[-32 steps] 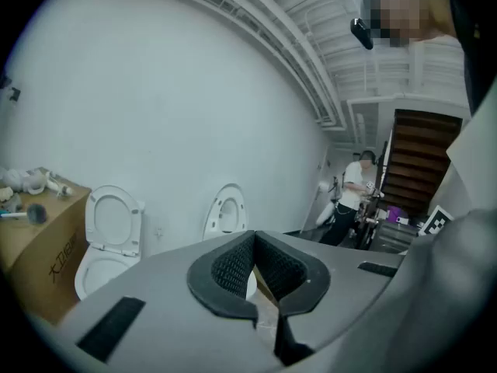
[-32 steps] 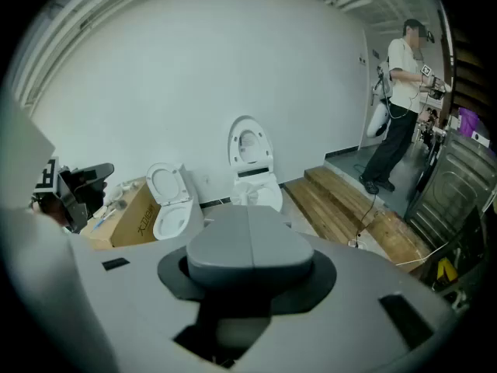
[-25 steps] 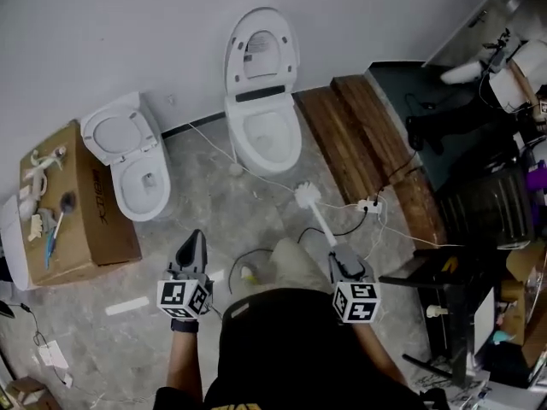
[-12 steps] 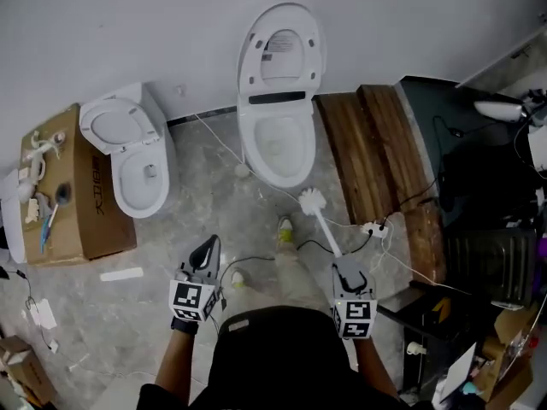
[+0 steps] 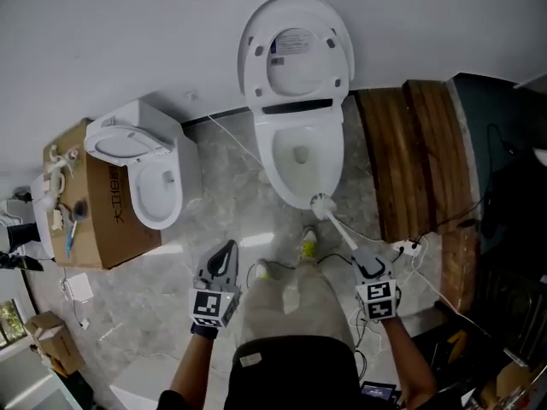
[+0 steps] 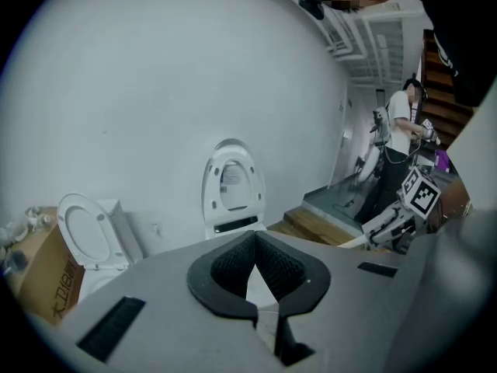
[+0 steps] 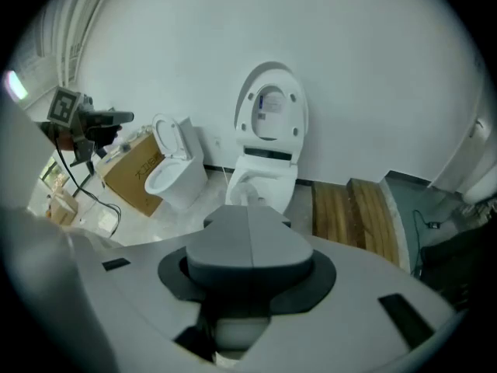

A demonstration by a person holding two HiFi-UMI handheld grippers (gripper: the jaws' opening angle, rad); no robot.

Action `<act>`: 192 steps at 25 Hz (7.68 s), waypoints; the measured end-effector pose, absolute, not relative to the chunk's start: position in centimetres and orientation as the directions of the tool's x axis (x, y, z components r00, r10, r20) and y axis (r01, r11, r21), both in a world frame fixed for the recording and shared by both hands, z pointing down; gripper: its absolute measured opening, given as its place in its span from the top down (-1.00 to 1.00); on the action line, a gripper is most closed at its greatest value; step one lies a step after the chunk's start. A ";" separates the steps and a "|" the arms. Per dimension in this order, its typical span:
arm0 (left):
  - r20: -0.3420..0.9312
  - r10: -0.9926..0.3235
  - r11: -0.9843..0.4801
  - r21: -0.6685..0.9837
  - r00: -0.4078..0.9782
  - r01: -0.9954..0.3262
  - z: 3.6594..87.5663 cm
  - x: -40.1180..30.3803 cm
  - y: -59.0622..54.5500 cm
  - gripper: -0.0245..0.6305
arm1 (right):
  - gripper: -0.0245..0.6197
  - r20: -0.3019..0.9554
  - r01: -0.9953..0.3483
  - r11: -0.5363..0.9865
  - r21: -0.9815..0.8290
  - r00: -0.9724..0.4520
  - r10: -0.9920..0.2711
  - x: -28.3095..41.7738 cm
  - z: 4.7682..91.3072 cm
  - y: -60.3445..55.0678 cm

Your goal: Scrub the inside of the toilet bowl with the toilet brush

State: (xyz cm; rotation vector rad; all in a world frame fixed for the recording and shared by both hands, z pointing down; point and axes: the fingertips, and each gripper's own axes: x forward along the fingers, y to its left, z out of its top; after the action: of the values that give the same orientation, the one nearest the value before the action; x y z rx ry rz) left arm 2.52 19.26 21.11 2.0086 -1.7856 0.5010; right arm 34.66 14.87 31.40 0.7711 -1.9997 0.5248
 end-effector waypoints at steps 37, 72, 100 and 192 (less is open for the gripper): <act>0.489 -0.813 -0.224 0.239 0.316 -0.945 52.2 0.3 5.0 0.87 | 0.41 0.831 -0.647 0.722 -0.244 -0.524 -0.188 8.5 68.9 -8.0; 0.475 -0.805 -0.264 0.249 0.355 -0.932 54.5 3.8 4.0 0.87 | 0.42 0.839 -0.399 0.850 0.343 -0.276 -0.468 11.5 68.7 -16.6; 0.471 -0.769 -0.384 0.202 0.433 -0.901 51.2 7.6 4.1 0.87 | 0.42 0.875 -0.353 0.820 0.451 -0.010 -0.485 21.6 66.0 -14.3; 0.511 -0.803 -0.190 0.269 0.307 -0.944 54.7 -3.9 6.8 0.87 | 0.42 0.924 -0.575 0.806 0.141 -0.216 -0.315 3.8 67.0 -12.7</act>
State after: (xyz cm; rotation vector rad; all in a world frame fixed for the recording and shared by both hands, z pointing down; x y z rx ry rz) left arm -3.89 6.80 54.74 2.0446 -1.5443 0.3464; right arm 3.78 -12.72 67.00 0.6816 -1.8205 0.2756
